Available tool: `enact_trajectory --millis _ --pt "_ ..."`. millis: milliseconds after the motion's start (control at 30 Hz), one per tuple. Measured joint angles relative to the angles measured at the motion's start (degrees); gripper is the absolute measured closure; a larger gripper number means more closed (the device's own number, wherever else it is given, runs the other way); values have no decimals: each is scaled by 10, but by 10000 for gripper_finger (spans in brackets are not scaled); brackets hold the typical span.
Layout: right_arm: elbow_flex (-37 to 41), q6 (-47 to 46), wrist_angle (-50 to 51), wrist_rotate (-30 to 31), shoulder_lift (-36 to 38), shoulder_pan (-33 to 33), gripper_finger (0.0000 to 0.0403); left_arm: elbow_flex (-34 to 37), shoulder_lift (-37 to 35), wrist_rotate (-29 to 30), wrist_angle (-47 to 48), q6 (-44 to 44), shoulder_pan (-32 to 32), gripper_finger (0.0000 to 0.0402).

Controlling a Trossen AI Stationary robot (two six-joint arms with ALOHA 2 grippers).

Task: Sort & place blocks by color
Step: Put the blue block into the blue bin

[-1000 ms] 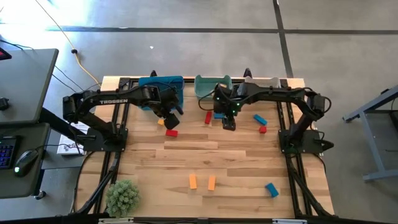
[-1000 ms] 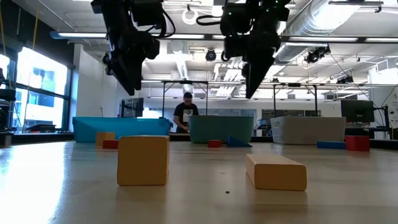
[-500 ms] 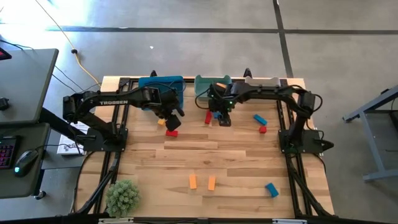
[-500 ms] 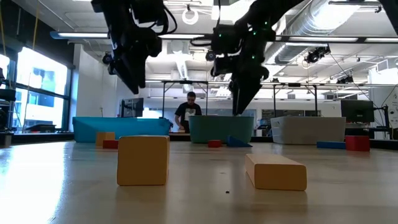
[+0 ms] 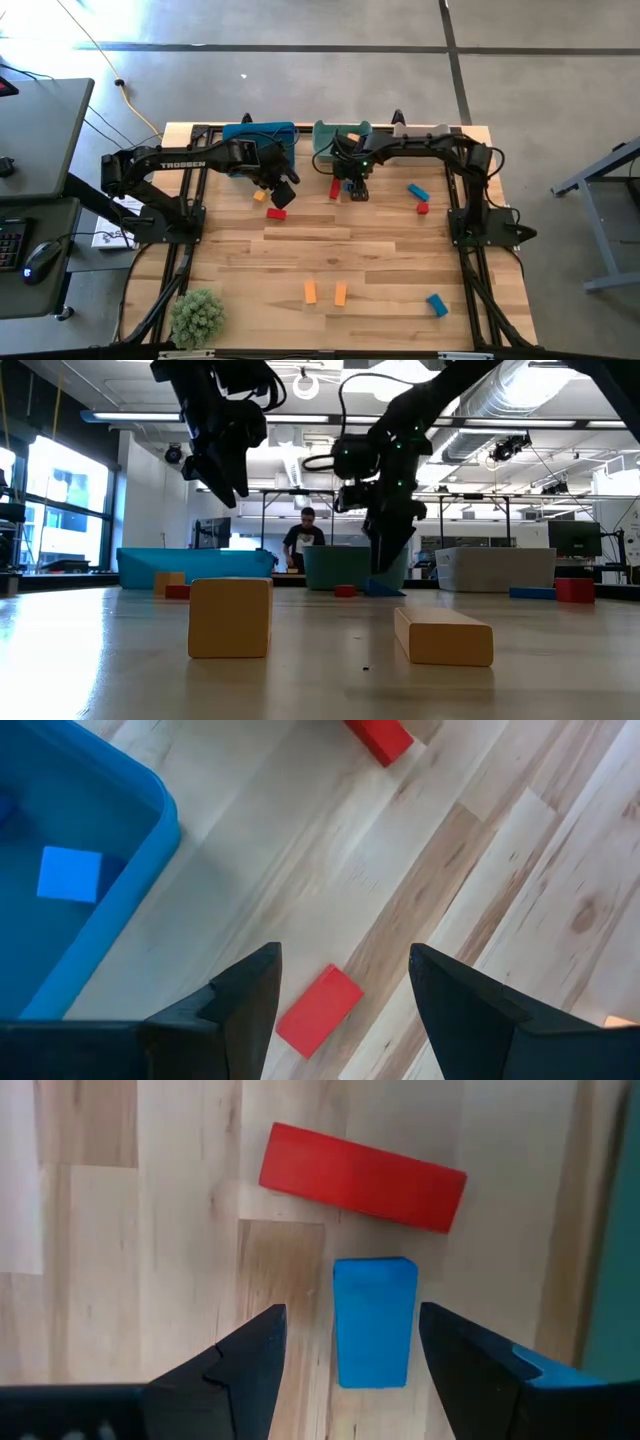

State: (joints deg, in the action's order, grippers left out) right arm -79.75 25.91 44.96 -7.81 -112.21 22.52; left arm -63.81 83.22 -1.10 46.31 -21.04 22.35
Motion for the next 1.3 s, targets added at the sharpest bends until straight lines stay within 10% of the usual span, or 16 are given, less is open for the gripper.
enact_trajectory --millis 1300 --pt "-1 -81 -11 12 -37 -3 290 0 0 0 -1 -13 0 190"
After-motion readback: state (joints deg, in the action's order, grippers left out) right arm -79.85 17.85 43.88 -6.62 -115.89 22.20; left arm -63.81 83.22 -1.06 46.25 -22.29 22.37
